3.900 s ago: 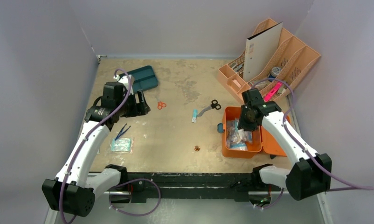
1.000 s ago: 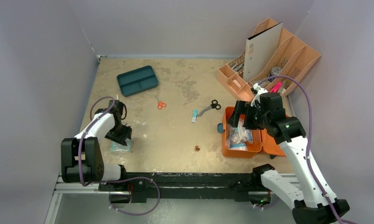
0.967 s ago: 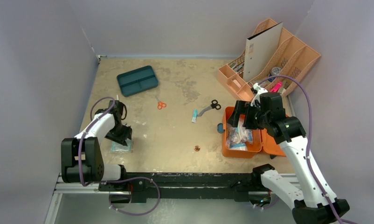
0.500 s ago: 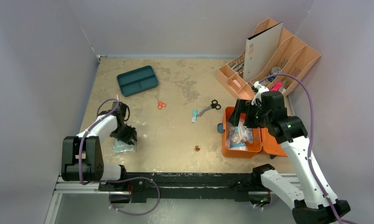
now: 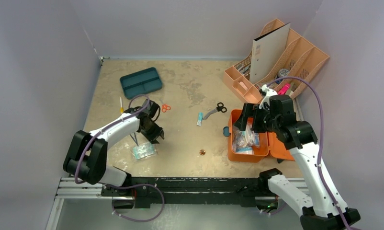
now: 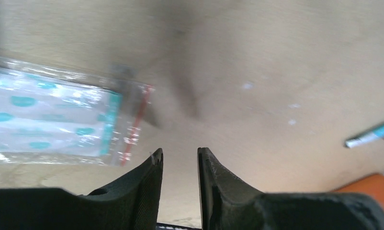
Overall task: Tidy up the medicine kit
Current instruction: Move the medical item to the center of the board, then pick up the medical item at the center of the board, then place the medical item at the medicine box.
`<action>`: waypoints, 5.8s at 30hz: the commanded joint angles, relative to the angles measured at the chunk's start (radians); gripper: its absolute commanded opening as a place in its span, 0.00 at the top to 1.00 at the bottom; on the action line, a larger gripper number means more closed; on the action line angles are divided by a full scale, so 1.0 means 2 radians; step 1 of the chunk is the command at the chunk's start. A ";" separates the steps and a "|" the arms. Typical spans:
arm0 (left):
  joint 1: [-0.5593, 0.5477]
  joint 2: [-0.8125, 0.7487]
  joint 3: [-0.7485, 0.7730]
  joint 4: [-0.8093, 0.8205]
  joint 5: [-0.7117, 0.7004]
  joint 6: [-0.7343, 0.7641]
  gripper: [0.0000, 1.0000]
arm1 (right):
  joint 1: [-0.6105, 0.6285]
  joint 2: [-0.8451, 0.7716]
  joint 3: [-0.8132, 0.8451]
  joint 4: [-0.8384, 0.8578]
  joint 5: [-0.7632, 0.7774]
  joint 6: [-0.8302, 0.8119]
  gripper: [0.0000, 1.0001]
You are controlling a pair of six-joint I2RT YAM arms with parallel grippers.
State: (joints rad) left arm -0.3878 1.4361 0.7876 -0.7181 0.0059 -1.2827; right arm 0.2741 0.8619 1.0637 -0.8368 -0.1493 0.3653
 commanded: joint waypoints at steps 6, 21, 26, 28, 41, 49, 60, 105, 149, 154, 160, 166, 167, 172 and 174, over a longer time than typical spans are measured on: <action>-0.012 -0.032 0.091 -0.055 -0.051 0.051 0.64 | -0.001 -0.017 0.011 -0.006 -0.001 -0.001 0.01; 0.085 -0.035 -0.020 -0.027 -0.014 0.106 0.63 | -0.001 -0.024 0.002 -0.014 -0.008 0.003 0.01; 0.079 -0.009 -0.029 0.000 0.026 0.103 0.63 | -0.001 -0.019 0.006 -0.021 -0.003 0.003 0.01; 0.071 -0.003 -0.035 0.017 0.037 0.097 0.63 | -0.001 -0.020 0.010 -0.021 0.001 0.001 0.01; -0.058 0.103 0.051 0.094 0.067 0.034 0.62 | -0.001 -0.035 0.020 -0.024 -0.030 -0.009 0.01; -0.059 0.062 0.119 0.060 0.058 0.117 0.58 | -0.001 -0.026 0.033 -0.033 -0.031 0.014 0.01; 0.025 -0.034 0.077 -0.008 0.095 0.242 0.37 | 0.000 -0.017 0.019 0.023 -0.121 0.071 0.03; 0.113 -0.114 -0.043 0.017 0.121 0.273 1.00 | -0.001 -0.017 0.008 0.000 -0.117 0.067 0.08; -0.036 -0.166 0.134 0.284 0.562 0.264 1.00 | 0.113 0.088 -0.053 0.407 -0.366 0.054 0.15; -0.039 -0.171 0.141 0.303 0.572 0.247 1.00 | 0.112 0.088 -0.047 0.448 -0.369 0.061 0.14; -0.041 -0.174 0.140 0.384 0.587 0.195 1.00 | 0.117 0.104 -0.040 0.493 -0.392 0.078 0.14; -0.042 -0.171 0.148 0.400 0.590 0.183 1.00 | 0.124 0.122 -0.034 0.524 -0.414 0.087 0.14; -0.042 -0.171 0.147 0.400 0.590 0.183 1.00 | 0.126 0.124 -0.035 0.532 -0.418 0.092 0.16; -0.042 -0.170 0.141 0.406 0.593 0.181 1.00 | 0.133 0.129 -0.049 0.572 -0.452 0.114 0.27; -0.042 -0.169 0.138 0.407 0.595 0.182 1.00 | 0.134 0.128 -0.053 0.578 -0.459 0.115 0.35</action>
State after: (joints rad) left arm -0.4671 1.1103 1.0416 0.0402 1.1690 -0.9081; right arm 0.5316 1.1255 0.9604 0.2066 -0.9829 0.5613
